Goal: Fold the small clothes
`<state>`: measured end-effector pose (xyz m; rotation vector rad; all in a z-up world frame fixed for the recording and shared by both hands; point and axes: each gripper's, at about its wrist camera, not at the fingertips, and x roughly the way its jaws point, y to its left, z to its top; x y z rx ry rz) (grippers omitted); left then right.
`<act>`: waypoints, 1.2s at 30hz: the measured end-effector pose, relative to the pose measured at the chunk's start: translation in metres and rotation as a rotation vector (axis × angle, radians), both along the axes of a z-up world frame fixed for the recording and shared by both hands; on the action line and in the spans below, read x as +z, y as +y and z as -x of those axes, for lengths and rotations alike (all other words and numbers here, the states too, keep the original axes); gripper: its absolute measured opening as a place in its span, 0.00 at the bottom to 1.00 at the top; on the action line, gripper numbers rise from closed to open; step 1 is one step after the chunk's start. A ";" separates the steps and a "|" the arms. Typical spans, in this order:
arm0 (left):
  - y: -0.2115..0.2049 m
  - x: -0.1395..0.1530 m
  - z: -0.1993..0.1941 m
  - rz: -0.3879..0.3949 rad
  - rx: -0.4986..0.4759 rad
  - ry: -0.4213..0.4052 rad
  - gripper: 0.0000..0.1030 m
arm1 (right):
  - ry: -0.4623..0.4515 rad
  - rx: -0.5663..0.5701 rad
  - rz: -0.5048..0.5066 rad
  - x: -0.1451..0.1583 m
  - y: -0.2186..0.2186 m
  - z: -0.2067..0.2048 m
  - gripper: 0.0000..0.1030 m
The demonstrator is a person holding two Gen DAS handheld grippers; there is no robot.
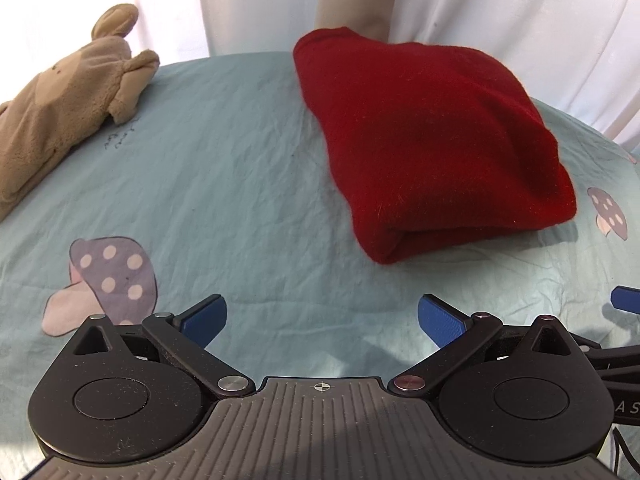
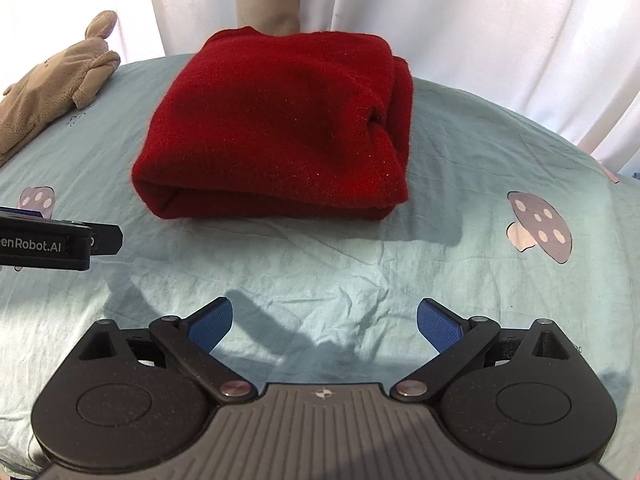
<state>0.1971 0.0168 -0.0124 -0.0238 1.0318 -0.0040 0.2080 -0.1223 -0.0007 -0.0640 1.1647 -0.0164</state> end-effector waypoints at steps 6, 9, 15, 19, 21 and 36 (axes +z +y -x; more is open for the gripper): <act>0.003 0.002 0.000 0.006 -0.051 -0.014 1.00 | 0.028 -0.052 0.018 0.005 0.013 -0.013 0.96; 0.004 -0.001 -0.001 0.006 -0.066 -0.021 1.00 | 0.037 -0.037 0.072 0.004 0.021 -0.018 0.96; 0.006 -0.007 -0.006 0.035 0.006 -0.003 1.00 | 0.055 -0.014 0.094 0.005 0.017 -0.021 0.96; 0.002 -0.005 -0.002 0.003 0.010 0.013 1.00 | 0.063 -0.013 0.132 0.006 0.012 -0.022 0.96; 0.002 -0.003 0.000 0.003 0.020 0.022 1.00 | 0.070 -0.023 0.122 0.007 0.009 -0.020 0.96; -0.010 0.011 0.012 -0.006 -0.025 0.021 1.00 | 0.059 -0.038 0.105 0.015 0.011 -0.007 0.96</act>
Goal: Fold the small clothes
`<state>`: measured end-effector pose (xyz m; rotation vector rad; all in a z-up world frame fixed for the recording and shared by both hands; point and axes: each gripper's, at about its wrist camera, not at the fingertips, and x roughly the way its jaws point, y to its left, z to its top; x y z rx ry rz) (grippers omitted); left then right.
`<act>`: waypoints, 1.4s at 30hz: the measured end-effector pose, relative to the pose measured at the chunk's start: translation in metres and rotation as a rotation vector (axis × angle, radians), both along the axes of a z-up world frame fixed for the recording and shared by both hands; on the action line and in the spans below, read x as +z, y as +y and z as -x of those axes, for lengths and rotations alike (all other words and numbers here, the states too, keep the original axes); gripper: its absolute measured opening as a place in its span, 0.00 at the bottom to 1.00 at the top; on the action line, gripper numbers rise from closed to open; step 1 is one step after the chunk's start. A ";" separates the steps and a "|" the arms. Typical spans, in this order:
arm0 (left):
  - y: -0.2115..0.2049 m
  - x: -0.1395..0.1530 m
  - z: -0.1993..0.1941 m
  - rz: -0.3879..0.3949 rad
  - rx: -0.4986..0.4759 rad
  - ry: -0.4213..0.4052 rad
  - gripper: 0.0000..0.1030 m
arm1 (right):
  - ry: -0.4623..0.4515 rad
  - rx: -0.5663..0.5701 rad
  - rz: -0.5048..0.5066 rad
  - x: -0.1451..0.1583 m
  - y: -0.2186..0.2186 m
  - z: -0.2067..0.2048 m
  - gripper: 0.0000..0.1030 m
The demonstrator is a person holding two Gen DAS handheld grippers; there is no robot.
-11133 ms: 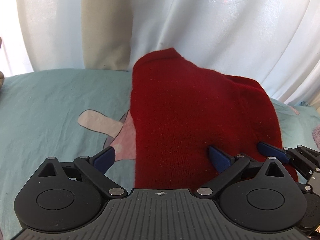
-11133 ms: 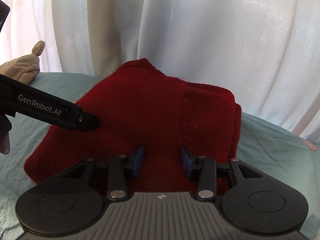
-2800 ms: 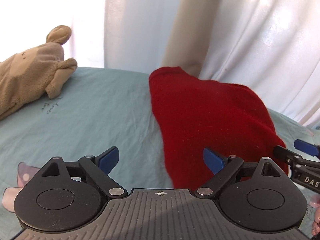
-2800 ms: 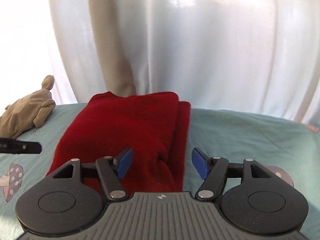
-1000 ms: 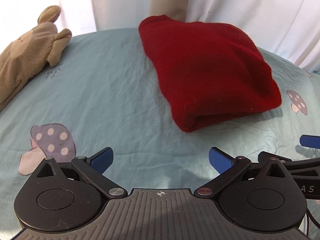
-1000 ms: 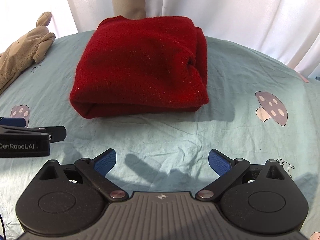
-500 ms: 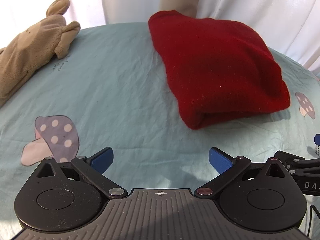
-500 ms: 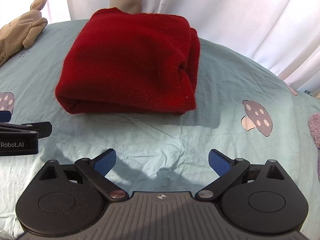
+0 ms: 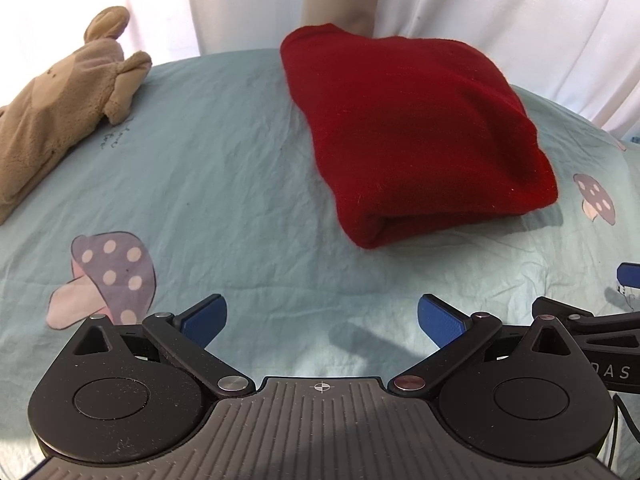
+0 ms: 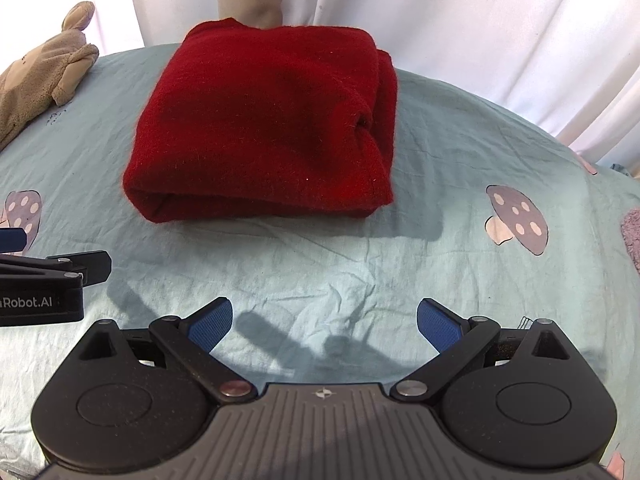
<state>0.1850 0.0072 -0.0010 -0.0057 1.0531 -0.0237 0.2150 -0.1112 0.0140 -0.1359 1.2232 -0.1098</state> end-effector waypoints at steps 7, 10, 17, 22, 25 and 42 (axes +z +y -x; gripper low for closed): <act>-0.001 0.004 0.007 -0.001 -0.010 -0.008 1.00 | -0.022 -0.026 0.003 0.007 -0.002 0.006 0.96; -0.001 0.005 0.009 -0.001 -0.014 -0.009 1.00 | -0.025 -0.025 0.003 0.009 -0.001 0.010 0.96; -0.002 0.008 0.013 0.003 -0.019 -0.016 1.00 | -0.037 -0.019 0.004 0.013 0.003 0.016 0.96; -0.002 0.010 0.016 0.004 -0.012 -0.023 1.00 | -0.045 -0.014 0.003 0.016 0.005 0.019 0.96; -0.001 0.011 0.017 0.005 -0.007 -0.026 1.00 | -0.049 -0.011 0.002 0.018 0.006 0.020 0.96; -0.002 0.012 0.020 -0.001 0.008 -0.025 1.00 | -0.064 -0.009 -0.007 0.021 0.003 0.020 0.96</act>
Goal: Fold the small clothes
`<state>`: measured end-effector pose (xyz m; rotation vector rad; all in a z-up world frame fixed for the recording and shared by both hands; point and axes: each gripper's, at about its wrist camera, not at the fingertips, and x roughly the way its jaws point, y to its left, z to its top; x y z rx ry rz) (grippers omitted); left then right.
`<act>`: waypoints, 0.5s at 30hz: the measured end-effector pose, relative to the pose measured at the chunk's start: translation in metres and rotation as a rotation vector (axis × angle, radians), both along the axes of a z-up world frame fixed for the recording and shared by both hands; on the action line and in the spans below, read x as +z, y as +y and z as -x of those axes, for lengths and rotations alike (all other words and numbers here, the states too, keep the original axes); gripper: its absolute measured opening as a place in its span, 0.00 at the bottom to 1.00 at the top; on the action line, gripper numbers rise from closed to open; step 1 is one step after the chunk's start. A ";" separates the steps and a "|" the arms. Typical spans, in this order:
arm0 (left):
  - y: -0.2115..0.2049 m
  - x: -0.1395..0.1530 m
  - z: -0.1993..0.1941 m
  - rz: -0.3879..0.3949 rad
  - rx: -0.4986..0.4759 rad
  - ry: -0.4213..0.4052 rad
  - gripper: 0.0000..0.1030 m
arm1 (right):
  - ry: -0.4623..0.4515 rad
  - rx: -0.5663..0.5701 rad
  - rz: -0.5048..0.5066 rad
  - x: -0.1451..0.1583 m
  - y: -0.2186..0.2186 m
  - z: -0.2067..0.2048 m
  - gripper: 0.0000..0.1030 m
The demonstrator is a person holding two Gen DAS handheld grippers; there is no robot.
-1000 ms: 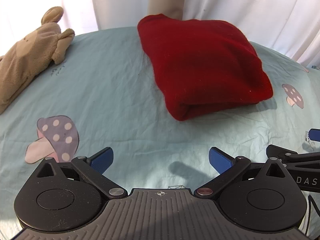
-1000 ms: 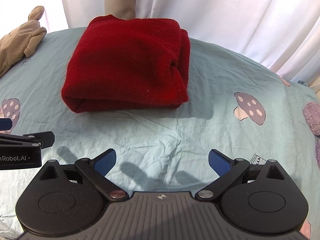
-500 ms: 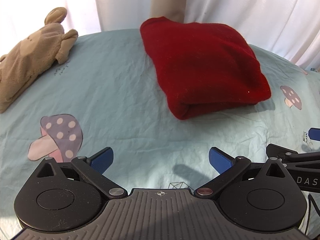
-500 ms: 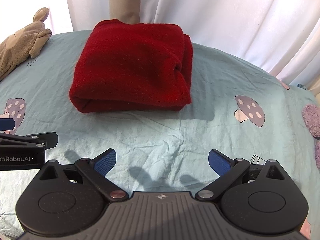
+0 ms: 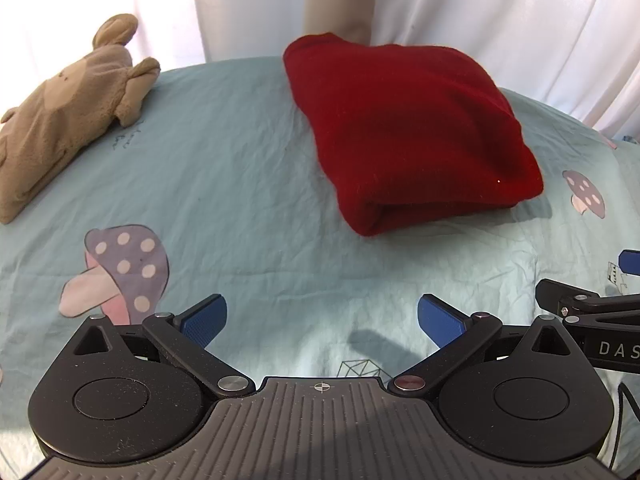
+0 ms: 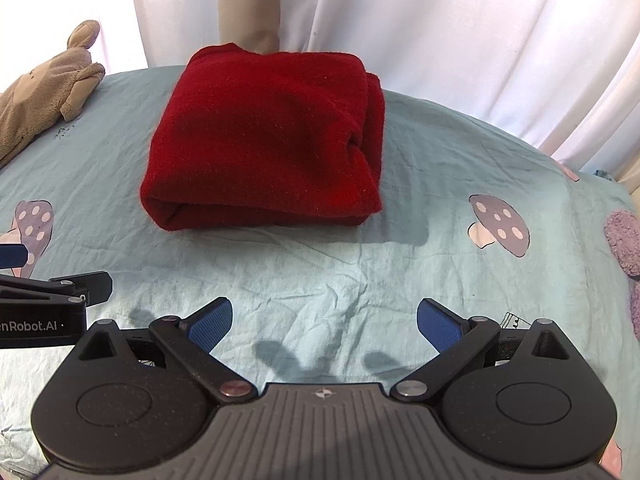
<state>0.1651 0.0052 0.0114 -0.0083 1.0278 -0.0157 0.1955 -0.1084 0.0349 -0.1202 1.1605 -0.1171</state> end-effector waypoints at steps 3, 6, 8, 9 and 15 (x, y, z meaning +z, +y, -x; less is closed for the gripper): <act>0.000 0.000 0.000 0.000 0.000 0.000 1.00 | -0.002 -0.002 -0.004 0.000 0.000 0.000 0.96; 0.000 0.000 0.000 0.000 0.000 0.000 1.00 | -0.001 -0.001 -0.005 0.000 -0.001 0.000 0.96; 0.000 0.000 0.000 -0.001 0.001 -0.001 1.00 | -0.003 -0.001 -0.007 0.000 -0.001 0.000 0.96; 0.000 0.000 0.000 -0.001 0.001 0.000 1.00 | -0.003 0.001 -0.009 0.000 -0.002 -0.001 0.96; 0.000 0.000 0.000 0.001 0.003 0.001 1.00 | -0.008 0.008 -0.013 0.000 -0.002 -0.002 0.96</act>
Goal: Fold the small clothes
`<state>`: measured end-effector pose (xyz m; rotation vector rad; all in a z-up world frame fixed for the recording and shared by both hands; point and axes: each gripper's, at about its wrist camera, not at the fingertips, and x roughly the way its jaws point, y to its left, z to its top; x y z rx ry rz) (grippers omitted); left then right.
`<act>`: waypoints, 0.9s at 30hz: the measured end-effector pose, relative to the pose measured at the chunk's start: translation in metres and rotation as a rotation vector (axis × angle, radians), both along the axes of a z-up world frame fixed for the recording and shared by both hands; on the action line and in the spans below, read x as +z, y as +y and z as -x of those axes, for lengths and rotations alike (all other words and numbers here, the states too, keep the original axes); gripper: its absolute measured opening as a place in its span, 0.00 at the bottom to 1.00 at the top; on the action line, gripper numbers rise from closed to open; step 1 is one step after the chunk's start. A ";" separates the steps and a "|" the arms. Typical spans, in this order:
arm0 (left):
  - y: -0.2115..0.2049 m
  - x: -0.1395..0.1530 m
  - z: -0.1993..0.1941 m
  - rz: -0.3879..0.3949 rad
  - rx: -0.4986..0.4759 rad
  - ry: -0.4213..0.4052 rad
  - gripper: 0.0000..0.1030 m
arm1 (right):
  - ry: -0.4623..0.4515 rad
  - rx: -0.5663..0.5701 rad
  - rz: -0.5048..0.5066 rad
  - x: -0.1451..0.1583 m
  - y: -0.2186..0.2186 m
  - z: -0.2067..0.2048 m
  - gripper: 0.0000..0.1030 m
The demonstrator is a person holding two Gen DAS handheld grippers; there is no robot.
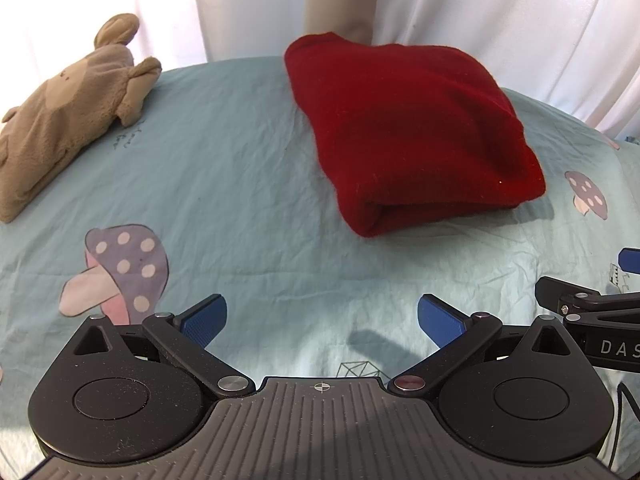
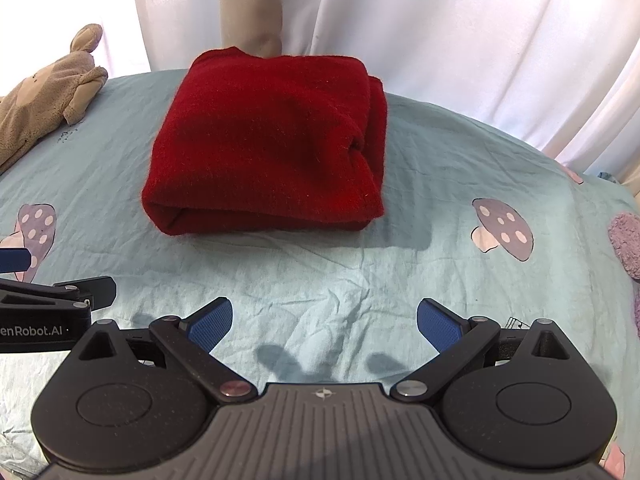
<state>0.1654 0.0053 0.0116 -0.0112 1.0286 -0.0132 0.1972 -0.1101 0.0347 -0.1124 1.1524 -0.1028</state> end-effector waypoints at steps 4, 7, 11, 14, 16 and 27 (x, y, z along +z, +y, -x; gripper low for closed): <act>0.000 -0.001 -0.001 -0.001 0.004 0.005 1.00 | 0.001 0.003 -0.004 -0.001 -0.001 -0.001 0.96; 0.000 -0.002 -0.002 0.001 0.008 0.010 1.00 | 0.001 0.000 -0.009 -0.002 0.000 -0.001 0.96; 0.001 -0.002 -0.002 0.006 0.006 0.004 1.00 | 0.001 0.002 -0.014 -0.003 0.000 -0.002 0.96; 0.001 -0.003 -0.001 0.002 0.005 -0.007 1.00 | 0.004 0.005 -0.013 -0.004 0.001 -0.003 0.96; 0.001 -0.004 -0.001 0.007 0.001 -0.001 1.00 | 0.005 0.007 -0.011 -0.004 0.002 -0.004 0.96; 0.001 -0.004 -0.003 0.006 0.000 0.002 1.00 | 0.006 0.012 -0.017 -0.005 0.004 -0.007 0.96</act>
